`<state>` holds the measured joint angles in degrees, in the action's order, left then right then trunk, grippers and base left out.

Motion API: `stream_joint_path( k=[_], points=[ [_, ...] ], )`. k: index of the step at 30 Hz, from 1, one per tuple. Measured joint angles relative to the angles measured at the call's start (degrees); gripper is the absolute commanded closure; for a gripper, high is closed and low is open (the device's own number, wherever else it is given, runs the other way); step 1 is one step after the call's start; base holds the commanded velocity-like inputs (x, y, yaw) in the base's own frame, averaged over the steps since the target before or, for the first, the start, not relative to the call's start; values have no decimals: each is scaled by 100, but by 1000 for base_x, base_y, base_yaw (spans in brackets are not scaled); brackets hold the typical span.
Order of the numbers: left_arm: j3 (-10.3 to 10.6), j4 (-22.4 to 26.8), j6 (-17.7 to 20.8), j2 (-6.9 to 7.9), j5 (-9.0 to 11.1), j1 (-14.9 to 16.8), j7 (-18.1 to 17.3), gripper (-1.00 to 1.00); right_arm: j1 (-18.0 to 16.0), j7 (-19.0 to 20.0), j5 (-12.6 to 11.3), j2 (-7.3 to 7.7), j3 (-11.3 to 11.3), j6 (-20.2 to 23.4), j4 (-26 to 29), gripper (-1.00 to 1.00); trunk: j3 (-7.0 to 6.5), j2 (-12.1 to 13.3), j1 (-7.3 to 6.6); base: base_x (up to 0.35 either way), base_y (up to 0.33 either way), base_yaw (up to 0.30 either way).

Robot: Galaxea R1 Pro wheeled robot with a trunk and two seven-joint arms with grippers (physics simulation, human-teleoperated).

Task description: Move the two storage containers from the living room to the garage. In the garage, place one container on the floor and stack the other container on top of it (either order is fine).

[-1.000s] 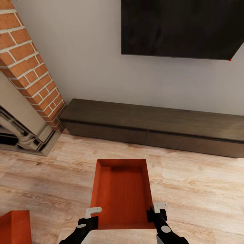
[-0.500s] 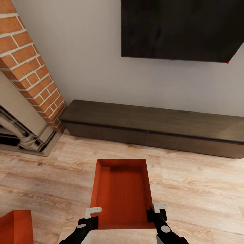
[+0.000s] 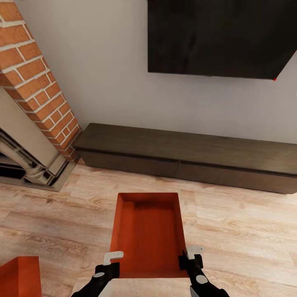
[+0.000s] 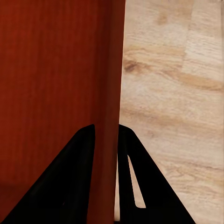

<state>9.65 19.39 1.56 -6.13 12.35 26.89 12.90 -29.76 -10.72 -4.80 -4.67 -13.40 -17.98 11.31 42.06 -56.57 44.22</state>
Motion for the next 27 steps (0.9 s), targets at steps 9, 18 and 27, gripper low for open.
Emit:
stream_joint_path(
  k=[9,18,27],
  points=[
    [-16,3,0,1,-35,1,-12,100,2,-5,-39,0,-24,-27,-11,100,-79,0,0,0,0,0],
    [-18,2,0,1,-37,1,-14,100,2,-5,-41,0,-26,-27,-12,100,-160,0,0,0,0,0],
    [-15,2,5,6,-26,1,-22,100,2,-1,-46,-1,-28,-25,-13,100,-241,0,0,0,0,0]
  ],
)
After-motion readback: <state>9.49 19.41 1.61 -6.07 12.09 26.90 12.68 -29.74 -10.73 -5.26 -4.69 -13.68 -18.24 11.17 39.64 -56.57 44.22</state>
